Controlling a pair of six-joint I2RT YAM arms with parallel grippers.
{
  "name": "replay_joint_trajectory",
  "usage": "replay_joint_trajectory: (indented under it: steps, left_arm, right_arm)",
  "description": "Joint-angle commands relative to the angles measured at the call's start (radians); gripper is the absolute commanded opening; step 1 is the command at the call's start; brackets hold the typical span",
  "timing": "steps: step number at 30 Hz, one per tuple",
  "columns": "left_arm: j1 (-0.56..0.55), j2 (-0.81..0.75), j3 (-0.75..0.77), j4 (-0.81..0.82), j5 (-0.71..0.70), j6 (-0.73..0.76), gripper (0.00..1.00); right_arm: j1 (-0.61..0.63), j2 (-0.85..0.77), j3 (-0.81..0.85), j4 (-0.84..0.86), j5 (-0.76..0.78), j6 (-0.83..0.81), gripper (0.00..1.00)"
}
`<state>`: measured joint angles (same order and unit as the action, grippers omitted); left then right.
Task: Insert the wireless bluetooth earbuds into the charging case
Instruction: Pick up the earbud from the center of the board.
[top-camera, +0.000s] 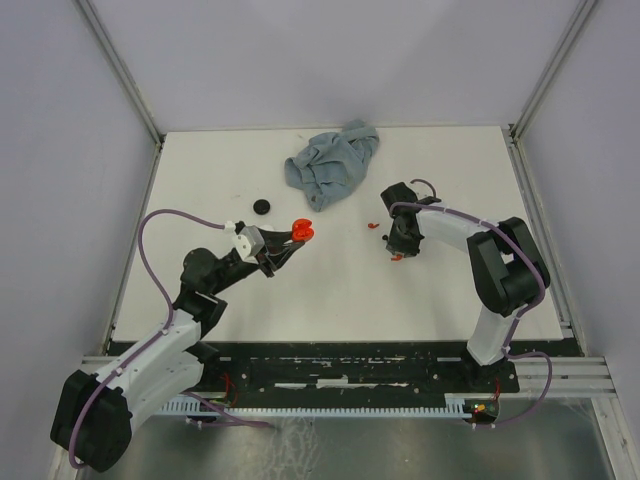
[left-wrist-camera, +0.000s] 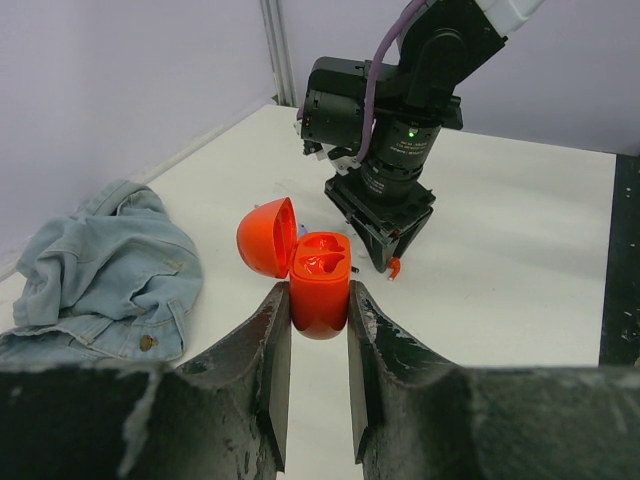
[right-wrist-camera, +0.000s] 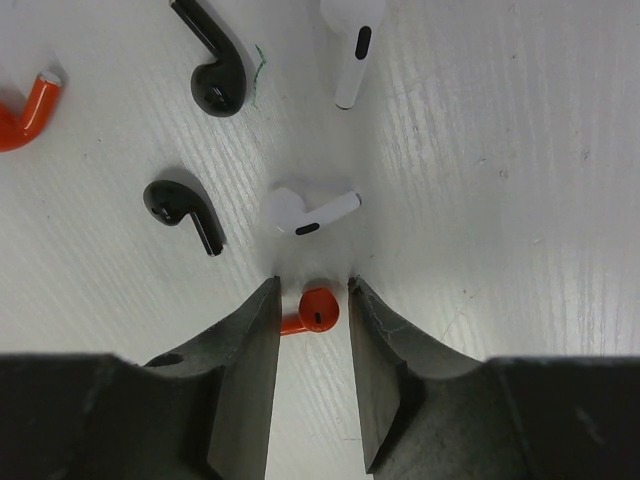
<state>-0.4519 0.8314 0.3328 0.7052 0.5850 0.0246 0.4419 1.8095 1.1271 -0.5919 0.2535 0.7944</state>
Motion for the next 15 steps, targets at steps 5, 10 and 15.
replay_joint_trajectory:
  steps: [5, 10, 15]
  left_arm:
    - [-0.001, -0.001, 0.035, 0.031, 0.021, 0.017, 0.03]
    - [-0.002, -0.003, 0.035, 0.033, 0.021, 0.014, 0.03]
    - [-0.001, 0.000, 0.034, 0.045, 0.022, 0.005, 0.03]
  right_arm:
    - [-0.002, 0.004, 0.000, -0.059, -0.037, -0.027, 0.39]
    - [-0.003, 0.014, 0.010, -0.067, -0.048, -0.045, 0.37]
    - [0.000, 0.009, 0.021, -0.077, -0.061, -0.074, 0.29]
